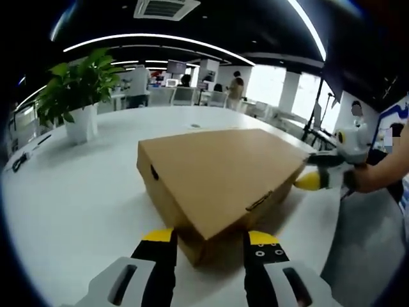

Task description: Operate the shoe box by opening the lid, removing the specified soft item, and placing it in the target area until the item is outside and the box remains undamaged.

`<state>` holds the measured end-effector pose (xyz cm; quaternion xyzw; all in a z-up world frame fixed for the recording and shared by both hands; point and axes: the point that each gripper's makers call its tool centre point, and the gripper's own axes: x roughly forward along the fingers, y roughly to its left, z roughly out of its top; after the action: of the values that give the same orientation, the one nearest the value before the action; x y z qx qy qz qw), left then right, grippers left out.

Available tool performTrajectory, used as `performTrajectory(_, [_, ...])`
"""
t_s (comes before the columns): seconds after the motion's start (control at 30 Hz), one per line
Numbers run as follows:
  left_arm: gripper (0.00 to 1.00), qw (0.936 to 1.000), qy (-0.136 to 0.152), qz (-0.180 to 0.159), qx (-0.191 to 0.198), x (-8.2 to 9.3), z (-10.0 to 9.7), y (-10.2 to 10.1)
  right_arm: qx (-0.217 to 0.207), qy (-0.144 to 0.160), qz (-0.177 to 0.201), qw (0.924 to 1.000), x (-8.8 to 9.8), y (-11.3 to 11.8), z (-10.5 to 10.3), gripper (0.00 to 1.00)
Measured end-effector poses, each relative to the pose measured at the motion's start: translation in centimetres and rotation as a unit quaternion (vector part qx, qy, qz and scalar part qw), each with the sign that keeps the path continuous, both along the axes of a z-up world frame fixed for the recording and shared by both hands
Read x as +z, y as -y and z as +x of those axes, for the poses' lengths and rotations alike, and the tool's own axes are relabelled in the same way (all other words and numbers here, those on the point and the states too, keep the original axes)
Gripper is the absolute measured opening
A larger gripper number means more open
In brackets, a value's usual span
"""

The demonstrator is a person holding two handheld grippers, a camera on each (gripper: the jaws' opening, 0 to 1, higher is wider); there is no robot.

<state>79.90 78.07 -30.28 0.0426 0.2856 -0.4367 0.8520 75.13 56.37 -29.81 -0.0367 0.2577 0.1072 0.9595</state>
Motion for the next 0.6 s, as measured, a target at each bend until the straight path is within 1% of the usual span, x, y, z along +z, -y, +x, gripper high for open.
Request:
performTrajectory(0.3, [0.41,0.9999,0.003,-0.007,-0.008,0.1,0.4,-1.4,-0.005,-0.002,0.0,1.0,-0.1,-1.1,0.2,0.57])
performTrajectory(0.37, [0.41,0.9999,0.003,-0.008,-0.01,0.2,0.6,-1.7,-0.008,-0.002,0.0,1.0,-0.1,-1.7,0.1,0.57])
performTrajectory(0.4, [0.41,0.9999,0.004,-0.008,-0.012,0.2,0.6,-1.8,-0.009,-0.002,0.0,1.0,-0.2,-1.7,0.2,0.57])
performTrajectory(0.47, [0.41,0.9999,0.005,-0.009,-0.013,0.2,0.8,-2.6,-0.009,-0.002,0.0,1.0,-0.2,-2.4,0.1,0.57])
performTrajectory(0.6, [0.41,0.9998,0.006,-0.009,-0.015,0.2,0.8,-2.8,-0.011,-0.001,0.0,0.9999,-0.4,-2.9,0.4,0.56])
